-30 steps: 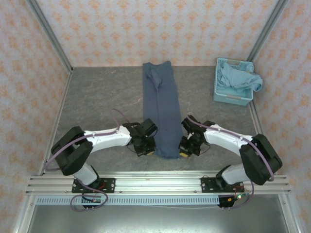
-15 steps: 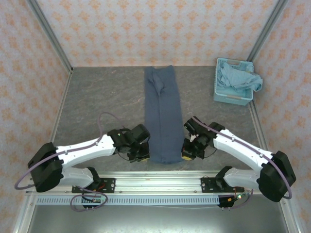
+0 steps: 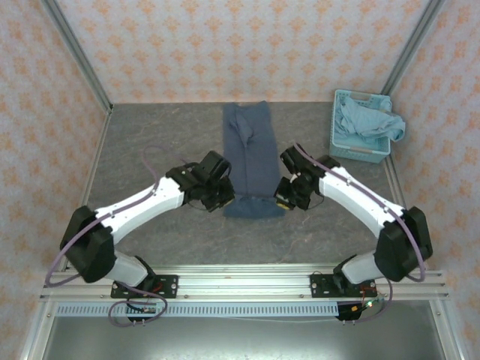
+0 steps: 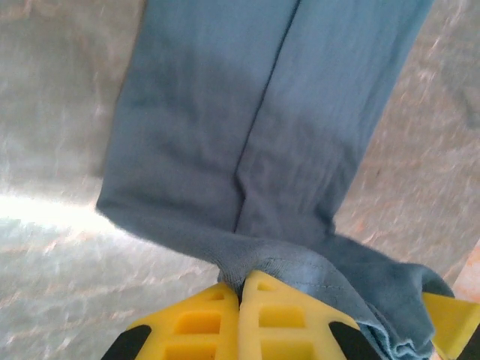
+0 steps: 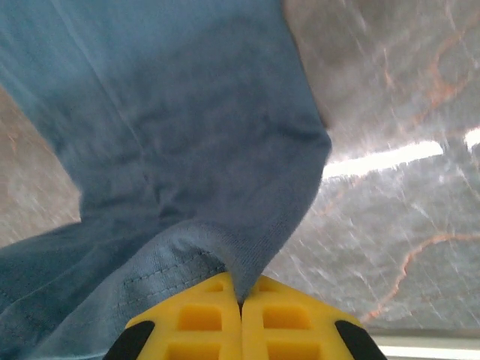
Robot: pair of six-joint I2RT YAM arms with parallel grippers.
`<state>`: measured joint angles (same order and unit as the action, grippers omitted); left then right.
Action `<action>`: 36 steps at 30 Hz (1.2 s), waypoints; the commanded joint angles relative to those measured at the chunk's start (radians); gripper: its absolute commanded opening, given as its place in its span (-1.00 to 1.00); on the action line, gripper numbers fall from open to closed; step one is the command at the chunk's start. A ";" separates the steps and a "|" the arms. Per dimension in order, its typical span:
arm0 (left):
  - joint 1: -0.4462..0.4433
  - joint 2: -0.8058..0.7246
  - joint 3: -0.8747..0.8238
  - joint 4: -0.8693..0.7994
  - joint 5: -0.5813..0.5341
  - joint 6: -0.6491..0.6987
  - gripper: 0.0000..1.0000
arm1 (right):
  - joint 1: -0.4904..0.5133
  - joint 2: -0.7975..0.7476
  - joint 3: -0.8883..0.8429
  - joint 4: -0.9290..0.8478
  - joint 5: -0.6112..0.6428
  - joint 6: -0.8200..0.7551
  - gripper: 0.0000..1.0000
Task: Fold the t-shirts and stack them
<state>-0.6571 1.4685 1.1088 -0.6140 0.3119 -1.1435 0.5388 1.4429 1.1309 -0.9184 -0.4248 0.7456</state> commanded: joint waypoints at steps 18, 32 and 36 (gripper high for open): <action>0.240 0.431 0.449 -0.085 -0.043 0.212 -1.00 | -0.171 0.540 0.569 0.046 0.070 -0.144 -1.00; 0.287 0.652 0.655 -0.110 -0.021 0.248 -1.00 | -0.210 0.755 0.753 0.031 0.047 -0.159 -1.00; 0.293 0.690 0.705 -0.144 -0.032 0.260 -0.80 | -0.224 0.789 0.783 0.027 0.047 -0.166 -0.52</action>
<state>-0.3794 2.1445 1.7653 -0.6945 0.3000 -0.9131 0.3321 2.2070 1.8721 -0.8745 -0.3878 0.5976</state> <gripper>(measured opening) 0.057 0.153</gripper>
